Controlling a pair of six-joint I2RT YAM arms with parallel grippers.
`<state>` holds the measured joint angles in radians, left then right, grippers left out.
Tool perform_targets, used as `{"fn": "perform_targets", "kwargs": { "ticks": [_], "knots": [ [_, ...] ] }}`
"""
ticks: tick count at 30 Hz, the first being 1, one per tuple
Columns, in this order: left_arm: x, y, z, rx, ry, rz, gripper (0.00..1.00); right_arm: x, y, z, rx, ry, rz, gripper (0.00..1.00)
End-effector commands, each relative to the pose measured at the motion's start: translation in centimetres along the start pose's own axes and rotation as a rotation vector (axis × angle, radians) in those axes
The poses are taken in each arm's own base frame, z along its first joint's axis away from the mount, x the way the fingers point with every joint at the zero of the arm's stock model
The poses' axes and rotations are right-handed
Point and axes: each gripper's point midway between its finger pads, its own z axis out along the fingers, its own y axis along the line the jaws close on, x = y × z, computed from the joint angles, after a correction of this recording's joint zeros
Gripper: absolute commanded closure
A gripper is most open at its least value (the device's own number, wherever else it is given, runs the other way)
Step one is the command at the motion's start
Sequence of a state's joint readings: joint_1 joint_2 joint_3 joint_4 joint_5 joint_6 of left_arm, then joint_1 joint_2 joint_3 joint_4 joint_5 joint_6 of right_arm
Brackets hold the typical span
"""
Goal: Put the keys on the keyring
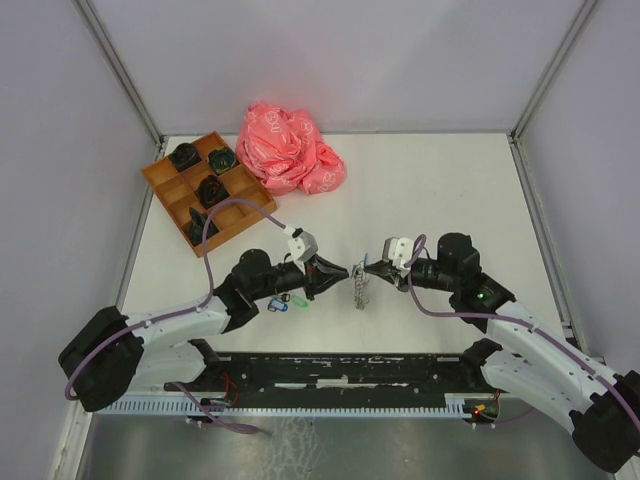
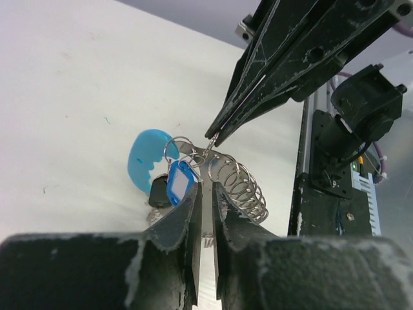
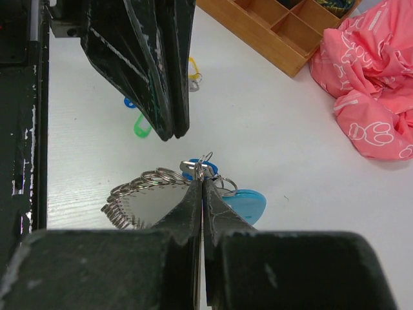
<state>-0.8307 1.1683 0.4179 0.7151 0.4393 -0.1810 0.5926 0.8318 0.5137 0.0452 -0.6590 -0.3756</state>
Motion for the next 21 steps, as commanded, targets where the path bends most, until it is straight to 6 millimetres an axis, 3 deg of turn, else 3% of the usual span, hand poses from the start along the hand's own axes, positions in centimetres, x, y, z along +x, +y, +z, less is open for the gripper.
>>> {"fn": "perform_targets", "kwargs": {
  "ticks": [1,9,17,21],
  "knots": [
    [-2.7,0.9,-0.8,-0.068,-0.119,0.088,0.81,-3.4,-1.0,-0.2,0.015,-0.088,-0.076,0.99],
    [-4.0,2.4,-0.6,-0.143,-0.225,-0.068,0.71,-4.0,-1.5,-0.3,0.049,-0.122,-0.075,0.99],
    [-4.4,2.3,0.2,-0.136,-0.278,-0.33,0.66,-4.5,-2.1,-0.4,0.1,-0.17,-0.076,0.99],
    [-4.9,1.6,0.2,-0.097,-0.309,-0.383,0.63,-4.4,-2.4,-0.5,0.125,-0.172,-0.076,0.99]
  ]
}}
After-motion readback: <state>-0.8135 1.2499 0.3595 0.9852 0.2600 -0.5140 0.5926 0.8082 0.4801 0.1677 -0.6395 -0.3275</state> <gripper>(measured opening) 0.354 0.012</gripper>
